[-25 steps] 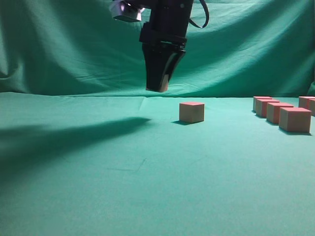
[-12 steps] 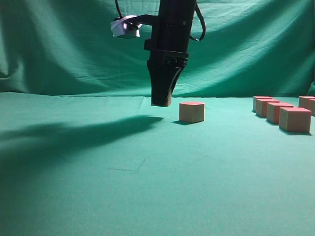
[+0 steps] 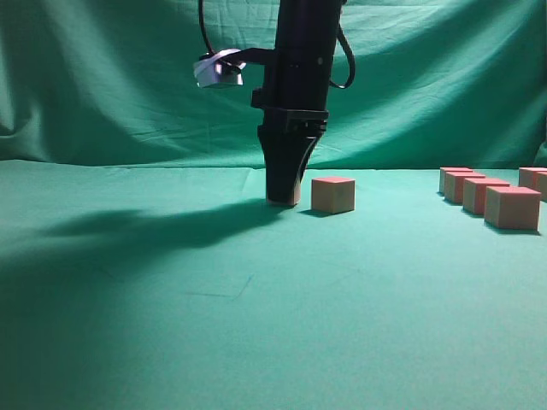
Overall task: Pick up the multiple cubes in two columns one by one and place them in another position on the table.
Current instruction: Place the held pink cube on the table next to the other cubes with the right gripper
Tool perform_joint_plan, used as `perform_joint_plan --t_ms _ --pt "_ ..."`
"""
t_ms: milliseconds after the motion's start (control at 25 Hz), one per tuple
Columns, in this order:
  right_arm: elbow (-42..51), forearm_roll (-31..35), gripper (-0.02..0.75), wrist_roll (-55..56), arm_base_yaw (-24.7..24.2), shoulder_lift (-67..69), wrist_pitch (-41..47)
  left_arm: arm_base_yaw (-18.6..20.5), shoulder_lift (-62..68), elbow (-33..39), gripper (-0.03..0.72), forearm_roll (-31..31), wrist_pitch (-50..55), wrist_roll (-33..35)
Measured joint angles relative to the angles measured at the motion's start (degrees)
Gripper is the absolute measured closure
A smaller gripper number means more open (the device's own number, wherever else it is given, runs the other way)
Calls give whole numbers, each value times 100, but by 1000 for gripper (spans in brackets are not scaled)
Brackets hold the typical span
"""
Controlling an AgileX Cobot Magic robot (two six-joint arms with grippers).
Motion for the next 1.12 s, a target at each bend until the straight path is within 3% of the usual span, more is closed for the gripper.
perform_joint_plan --t_ms 760,1040,1120 --pt "0 -56 468 0 0 8 -11 0 0 0 688 0 0 0" --pt "0 -56 218 25 0 8 -11 0 0 0 688 0 0 0" --pt "0 -56 208 88 0 8 -11 0 0 0 688 0 0 0"
